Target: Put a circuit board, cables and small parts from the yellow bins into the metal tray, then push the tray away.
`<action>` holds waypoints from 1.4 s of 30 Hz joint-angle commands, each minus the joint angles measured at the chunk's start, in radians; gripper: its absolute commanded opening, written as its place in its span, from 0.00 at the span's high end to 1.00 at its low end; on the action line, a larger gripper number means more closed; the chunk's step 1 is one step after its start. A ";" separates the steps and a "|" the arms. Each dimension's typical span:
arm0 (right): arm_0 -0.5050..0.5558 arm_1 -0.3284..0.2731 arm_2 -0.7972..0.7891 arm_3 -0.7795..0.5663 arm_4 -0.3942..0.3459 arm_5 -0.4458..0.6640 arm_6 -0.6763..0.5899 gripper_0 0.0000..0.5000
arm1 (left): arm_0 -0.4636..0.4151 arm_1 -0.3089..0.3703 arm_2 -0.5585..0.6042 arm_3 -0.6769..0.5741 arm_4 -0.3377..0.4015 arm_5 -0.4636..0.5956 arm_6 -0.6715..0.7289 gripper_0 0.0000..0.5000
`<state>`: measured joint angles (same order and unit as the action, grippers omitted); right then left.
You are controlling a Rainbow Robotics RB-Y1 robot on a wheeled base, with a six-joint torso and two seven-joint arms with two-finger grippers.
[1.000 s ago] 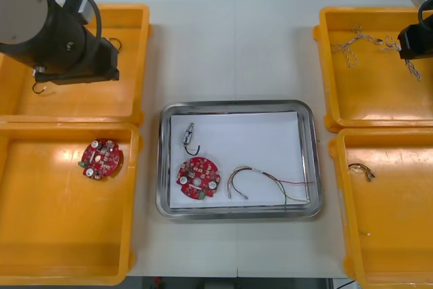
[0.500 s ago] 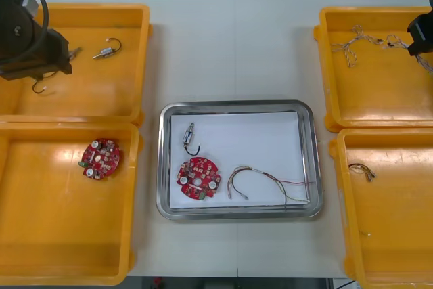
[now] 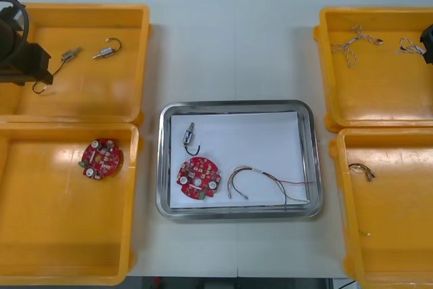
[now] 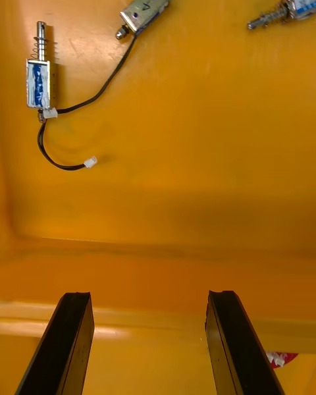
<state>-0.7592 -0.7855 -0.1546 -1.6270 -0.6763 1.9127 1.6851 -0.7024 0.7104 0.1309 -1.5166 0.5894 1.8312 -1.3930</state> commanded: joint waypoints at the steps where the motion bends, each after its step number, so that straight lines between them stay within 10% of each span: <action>1: 0.051 -0.047 -0.042 -0.134 -0.045 0.007 -0.027 1.00 | -0.066 0.050 0.038 0.078 -0.022 -0.058 -0.064 0.00; 25: 0.159 -0.213 0.037 -0.444 -0.519 0.007 -0.054 1.00 | -0.215 0.066 0.038 0.469 -0.080 -0.342 -0.296 0.00; 42: -0.022 -0.159 0.454 -0.547 -0.513 -0.241 -0.008 1.00 | -0.253 0.064 -0.060 0.635 -0.074 -0.532 -0.311 0.00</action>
<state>-0.6973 -0.9745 0.2268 -2.1508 -1.2025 1.7029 1.6256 -0.9048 0.7185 0.0868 -0.8909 0.5151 1.3252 -1.6857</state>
